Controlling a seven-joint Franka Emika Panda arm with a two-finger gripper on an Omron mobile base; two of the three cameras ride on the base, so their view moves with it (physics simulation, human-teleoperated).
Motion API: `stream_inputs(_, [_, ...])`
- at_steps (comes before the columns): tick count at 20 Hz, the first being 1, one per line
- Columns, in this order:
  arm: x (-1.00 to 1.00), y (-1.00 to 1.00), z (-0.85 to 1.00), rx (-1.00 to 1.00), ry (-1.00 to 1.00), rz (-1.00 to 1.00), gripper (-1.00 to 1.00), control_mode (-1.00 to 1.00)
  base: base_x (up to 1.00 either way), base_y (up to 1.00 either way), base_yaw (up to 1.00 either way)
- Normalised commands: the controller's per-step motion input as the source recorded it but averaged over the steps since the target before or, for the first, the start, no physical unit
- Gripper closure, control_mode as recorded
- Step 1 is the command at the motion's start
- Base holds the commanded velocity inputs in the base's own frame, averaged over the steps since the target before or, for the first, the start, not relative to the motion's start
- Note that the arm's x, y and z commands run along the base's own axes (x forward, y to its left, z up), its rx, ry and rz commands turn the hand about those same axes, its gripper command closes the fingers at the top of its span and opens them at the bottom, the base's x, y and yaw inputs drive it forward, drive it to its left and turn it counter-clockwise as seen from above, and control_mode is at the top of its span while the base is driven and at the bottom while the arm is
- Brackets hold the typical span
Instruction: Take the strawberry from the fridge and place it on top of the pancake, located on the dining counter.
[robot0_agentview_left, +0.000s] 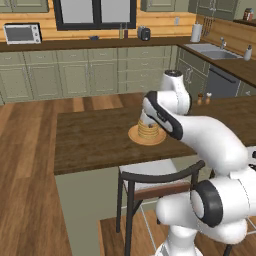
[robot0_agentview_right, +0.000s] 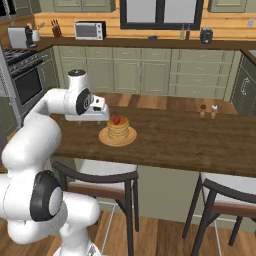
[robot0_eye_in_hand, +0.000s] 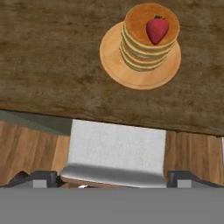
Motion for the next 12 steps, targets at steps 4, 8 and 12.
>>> stream_inputs(4, [-1.0,0.83,0.42,-0.02,0.0,-0.09,-1.0,-1.0,0.0,0.0,0.0])
stream_inputs(8, [-1.0,0.79,0.05,0.0,0.0,-0.13,-1.0,-1.0,0.0,0.0,0.0])
stream_inputs(12, [-1.0,0.89,0.0,-0.01,0.0,-0.11,-1.0,-1.0,0.0,0.0,0.0])
